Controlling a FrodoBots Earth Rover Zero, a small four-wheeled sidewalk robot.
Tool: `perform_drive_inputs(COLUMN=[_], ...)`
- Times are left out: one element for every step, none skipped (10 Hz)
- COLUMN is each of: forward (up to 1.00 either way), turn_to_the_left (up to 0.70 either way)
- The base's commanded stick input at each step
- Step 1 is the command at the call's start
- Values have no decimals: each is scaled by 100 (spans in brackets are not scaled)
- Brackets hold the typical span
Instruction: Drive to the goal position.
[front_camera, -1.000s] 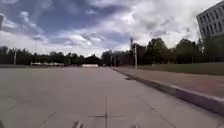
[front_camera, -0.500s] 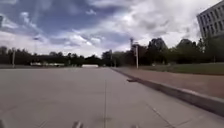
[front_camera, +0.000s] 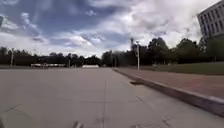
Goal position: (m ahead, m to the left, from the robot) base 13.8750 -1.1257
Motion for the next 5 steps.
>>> perform_drive_inputs(forward=[100, 100, 100, 100, 100], turn_to_the_left=[0, 0, 0, 0, 0])
